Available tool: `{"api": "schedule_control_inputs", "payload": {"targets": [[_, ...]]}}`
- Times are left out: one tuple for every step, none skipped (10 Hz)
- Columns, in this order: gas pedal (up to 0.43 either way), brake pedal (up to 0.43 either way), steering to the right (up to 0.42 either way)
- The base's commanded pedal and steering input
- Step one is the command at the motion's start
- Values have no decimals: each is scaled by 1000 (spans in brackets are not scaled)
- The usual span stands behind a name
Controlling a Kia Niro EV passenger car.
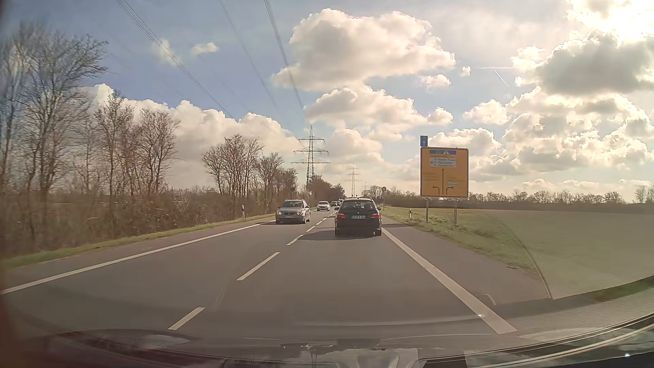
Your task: Follow the waypoints while adhering to traffic rules and regulations
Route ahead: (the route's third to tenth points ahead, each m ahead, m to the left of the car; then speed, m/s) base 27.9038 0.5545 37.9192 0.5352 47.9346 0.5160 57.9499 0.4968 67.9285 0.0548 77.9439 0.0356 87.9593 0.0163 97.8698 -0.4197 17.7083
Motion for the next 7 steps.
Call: {"api": "schedule_control_inputs", "payload": {"targets": [[87, 0, 2], [87, 0, 1], [87, 0, 1], [87, 0, 1], [87, 0, 1], [87, 0, 1], [87, 0, 1]]}}
